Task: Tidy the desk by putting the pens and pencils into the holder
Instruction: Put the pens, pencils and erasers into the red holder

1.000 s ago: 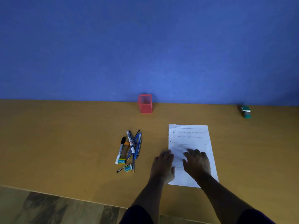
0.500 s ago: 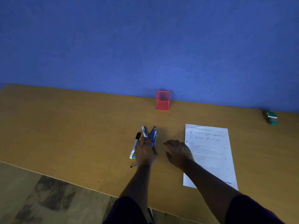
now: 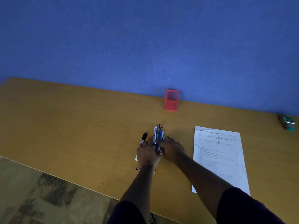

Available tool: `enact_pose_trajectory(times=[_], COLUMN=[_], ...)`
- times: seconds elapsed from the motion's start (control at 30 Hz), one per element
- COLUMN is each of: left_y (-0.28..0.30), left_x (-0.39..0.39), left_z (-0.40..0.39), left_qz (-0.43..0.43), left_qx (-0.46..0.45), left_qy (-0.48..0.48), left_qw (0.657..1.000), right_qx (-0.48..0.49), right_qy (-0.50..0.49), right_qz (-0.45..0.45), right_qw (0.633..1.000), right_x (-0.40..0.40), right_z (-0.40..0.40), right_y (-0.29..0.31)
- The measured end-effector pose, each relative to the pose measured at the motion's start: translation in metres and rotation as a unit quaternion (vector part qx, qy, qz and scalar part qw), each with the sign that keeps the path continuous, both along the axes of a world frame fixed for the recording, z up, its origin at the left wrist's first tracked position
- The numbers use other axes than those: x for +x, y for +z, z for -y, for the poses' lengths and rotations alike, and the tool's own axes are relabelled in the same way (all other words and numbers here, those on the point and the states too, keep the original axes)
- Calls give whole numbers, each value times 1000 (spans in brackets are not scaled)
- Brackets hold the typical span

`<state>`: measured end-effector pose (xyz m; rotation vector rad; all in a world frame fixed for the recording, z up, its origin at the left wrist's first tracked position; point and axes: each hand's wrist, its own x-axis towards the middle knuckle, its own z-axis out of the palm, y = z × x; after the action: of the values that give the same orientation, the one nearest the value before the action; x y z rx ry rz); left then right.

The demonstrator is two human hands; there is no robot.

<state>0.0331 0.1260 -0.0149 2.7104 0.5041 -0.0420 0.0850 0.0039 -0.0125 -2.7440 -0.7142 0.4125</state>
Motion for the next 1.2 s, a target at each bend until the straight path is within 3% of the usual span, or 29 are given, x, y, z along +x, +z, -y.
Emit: enact_pose_trajectory(times=[0.17,0.33,0.5,0.67,1.03,1.2], left_y=[-2,4,24,43,94,106], left_x=[5,17,42,78,161,193], left_z=[-2,-1,-3,-9,1,13], left_qz=[14,85,166,258,329,300], left_qx=[4,-5,4,-16,-32,-24], left_qy=[-8,-12,-13,-40,-90,-142], left_qw=[1000,996,986,965,939,943], right_qx=[10,3,31,32,-72,-98], right_qy=[-28,-80,-176,-199,-140,-118], right_qz=[-13,3,-53,-103,-77,-46], right_qw=[999,997,983,974,985,987], right_x=[8,13,19,22,35,35], right_z=[-6,-12,-17,-20,-27,-34], right_y=[0,5,9,3,-4,-9])
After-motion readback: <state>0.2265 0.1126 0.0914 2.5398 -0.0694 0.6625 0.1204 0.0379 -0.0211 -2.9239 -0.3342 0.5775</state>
